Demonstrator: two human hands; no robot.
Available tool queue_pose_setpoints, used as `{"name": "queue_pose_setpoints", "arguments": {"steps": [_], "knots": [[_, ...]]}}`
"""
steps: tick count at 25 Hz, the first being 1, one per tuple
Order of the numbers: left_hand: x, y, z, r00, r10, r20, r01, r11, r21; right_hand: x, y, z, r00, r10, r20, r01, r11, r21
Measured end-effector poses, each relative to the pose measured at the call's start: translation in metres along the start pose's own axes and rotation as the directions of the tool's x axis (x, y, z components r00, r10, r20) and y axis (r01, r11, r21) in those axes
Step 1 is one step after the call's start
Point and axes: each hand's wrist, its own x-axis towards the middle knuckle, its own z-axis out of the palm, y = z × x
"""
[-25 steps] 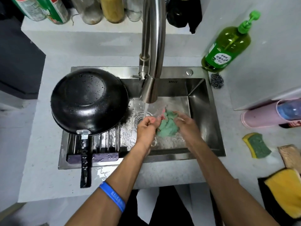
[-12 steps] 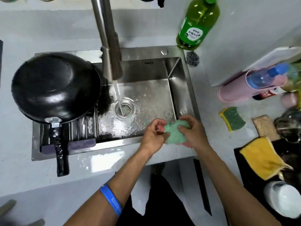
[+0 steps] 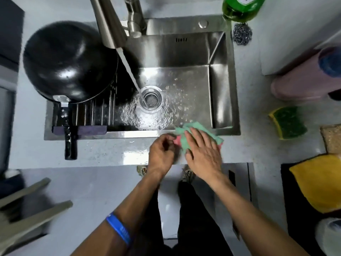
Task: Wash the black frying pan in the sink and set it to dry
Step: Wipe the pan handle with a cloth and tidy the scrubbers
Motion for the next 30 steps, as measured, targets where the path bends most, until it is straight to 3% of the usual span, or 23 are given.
{"name": "queue_pose_setpoints", "arguments": {"steps": [3,5,11,14,16,18,20,21,23,26,28,30], "knots": [[0.006,-0.004,-0.006,0.999,-0.010,-0.034,0.009,0.999,-0.038,0.003,0.051,-0.011,0.983,0.175,-0.048,-0.181,0.966,-0.183],[0.007,-0.005,-0.016,0.999,-0.003,-0.054,0.002,1.000,-0.023,0.000,0.064,-0.007,0.980,0.183,-0.076,-0.194,0.964,-0.179],[0.006,-0.011,-0.076,0.984,-0.013,-0.175,0.006,0.999,-0.045,0.013,-0.091,0.045,0.996,-0.076,-0.052,0.075,0.997,-0.020],[0.011,-0.018,-0.118,0.975,-0.030,-0.219,0.028,1.000,-0.010,0.024,-0.085,0.046,0.972,-0.234,-0.003,0.233,0.966,-0.113],[0.017,-0.021,-0.148,0.966,-0.019,-0.256,0.026,0.999,0.021,0.021,-0.050,0.040,0.992,-0.122,-0.045,0.113,0.981,-0.159],[0.023,-0.030,-0.178,0.933,0.079,-0.350,0.021,0.962,0.273,0.008,-0.028,0.035,0.988,0.106,-0.116,-0.119,0.986,-0.114],[0.030,-0.045,-0.215,0.884,0.133,-0.447,0.141,0.838,0.528,0.007,-0.055,0.042,0.960,0.242,-0.140,-0.253,0.965,-0.063],[0.033,-0.052,-0.232,0.867,0.103,-0.487,0.221,0.798,0.561,0.010,-0.083,0.048,0.961,0.239,-0.137,-0.246,0.968,-0.042],[0.038,-0.064,-0.258,0.857,0.049,-0.513,0.303,0.757,0.580,0.021,-0.155,0.065,0.982,0.122,-0.145,-0.128,0.991,-0.027],[0.047,-0.079,-0.278,0.908,0.001,-0.419,0.258,0.787,0.561,0.039,-0.247,0.085,0.991,-0.120,-0.065,0.115,0.991,-0.065],[0.051,-0.079,-0.284,0.934,-0.015,-0.356,0.211,0.828,0.520,0.044,-0.242,0.089,0.962,-0.273,-0.023,0.268,0.955,-0.126],[0.053,-0.075,-0.293,0.949,-0.058,-0.311,0.209,0.853,0.478,0.040,-0.208,0.084,0.971,-0.237,-0.029,0.228,0.955,-0.191]]}}
